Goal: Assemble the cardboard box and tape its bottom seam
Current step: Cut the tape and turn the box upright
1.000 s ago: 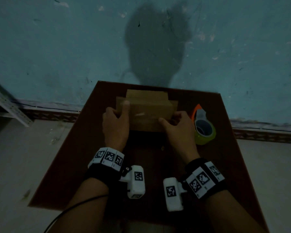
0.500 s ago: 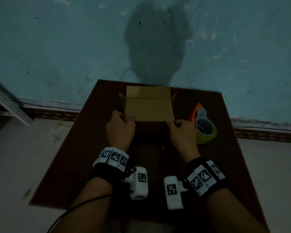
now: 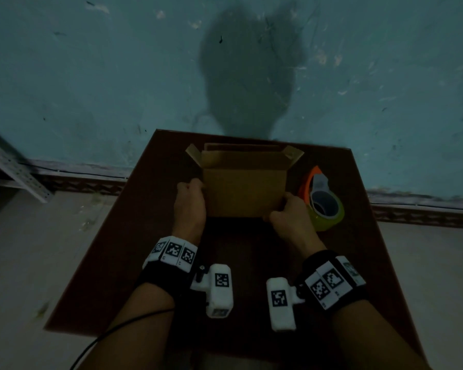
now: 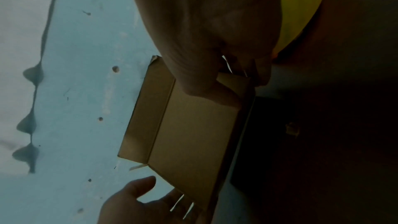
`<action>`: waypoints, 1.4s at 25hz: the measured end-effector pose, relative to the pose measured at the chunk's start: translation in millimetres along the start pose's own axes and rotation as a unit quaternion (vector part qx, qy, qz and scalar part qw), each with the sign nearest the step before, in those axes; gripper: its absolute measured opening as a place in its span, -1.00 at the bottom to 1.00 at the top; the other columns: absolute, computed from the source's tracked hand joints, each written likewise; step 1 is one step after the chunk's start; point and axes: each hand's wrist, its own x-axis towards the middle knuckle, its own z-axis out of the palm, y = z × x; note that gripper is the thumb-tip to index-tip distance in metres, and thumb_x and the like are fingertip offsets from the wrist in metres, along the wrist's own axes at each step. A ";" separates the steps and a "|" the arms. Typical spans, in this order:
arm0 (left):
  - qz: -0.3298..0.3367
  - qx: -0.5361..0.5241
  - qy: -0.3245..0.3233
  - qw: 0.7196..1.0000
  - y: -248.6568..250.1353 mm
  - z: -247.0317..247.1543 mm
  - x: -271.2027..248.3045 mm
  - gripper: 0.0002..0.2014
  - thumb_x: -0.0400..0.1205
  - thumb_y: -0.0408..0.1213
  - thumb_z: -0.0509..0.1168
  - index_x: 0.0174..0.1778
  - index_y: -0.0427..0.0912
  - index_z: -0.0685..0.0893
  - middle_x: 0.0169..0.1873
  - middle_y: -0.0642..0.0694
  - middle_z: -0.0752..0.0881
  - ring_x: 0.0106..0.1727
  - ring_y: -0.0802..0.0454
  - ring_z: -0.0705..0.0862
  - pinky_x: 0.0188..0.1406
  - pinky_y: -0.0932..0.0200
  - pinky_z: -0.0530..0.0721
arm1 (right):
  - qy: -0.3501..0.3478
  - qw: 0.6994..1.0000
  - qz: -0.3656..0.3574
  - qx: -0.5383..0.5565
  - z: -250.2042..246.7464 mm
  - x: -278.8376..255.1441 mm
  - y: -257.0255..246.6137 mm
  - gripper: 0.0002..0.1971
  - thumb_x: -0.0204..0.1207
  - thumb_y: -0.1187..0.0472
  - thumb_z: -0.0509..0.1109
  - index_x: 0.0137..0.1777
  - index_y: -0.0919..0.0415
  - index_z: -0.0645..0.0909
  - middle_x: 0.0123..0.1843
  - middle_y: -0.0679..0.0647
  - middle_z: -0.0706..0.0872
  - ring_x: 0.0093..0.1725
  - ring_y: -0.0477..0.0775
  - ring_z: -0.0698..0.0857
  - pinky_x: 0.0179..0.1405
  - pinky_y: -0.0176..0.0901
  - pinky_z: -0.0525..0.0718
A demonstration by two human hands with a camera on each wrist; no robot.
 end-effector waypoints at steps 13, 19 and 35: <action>-0.038 -0.254 -0.094 0.962 15.0 -14.2 4.3 0.03 0.30 0.64 0.39 0.55 -0.02 0.71 0.34 -0.25 0.84 0.37 -0.28 0.80 0.43 -0.37 0.68 | -0.027 0.959 -0.053 0.277 -19.0 -10.9 -6.6 -0.17 0.15 0.36 0.44 0.55 0.10 0.46 0.33 0.32 0.70 0.21 0.40 0.73 0.03 0.24 0.75; 0.226 -0.017 -0.016 0.974 23.1 -12.8 -10.8 -0.66 0.64 -0.44 0.41 0.25 -0.02 0.56 0.34 -0.01 0.68 0.29 0.09 0.72 0.16 0.04 0.75 | 0.027 0.952 -0.117 0.280 -22.0 -24.5 -23.9 -0.58 0.67 0.00 0.46 0.48 0.03 0.55 0.31 0.12 0.71 0.28 0.20 0.75 0.09 0.02 0.71; 0.309 0.299 -0.074 0.900 18.6 -4.5 -0.9 -0.20 0.67 -0.26 0.43 0.82 0.21 0.28 0.66 0.02 0.19 0.70 -0.09 0.28 0.62 0.01 0.46 | 0.106 0.975 -0.195 0.005 -17.6 -12.3 -6.5 -0.41 0.65 0.37 0.48 0.62 0.08 0.40 0.13 -0.11 0.63 -0.05 -0.18 0.67 -0.28 -0.46 0.60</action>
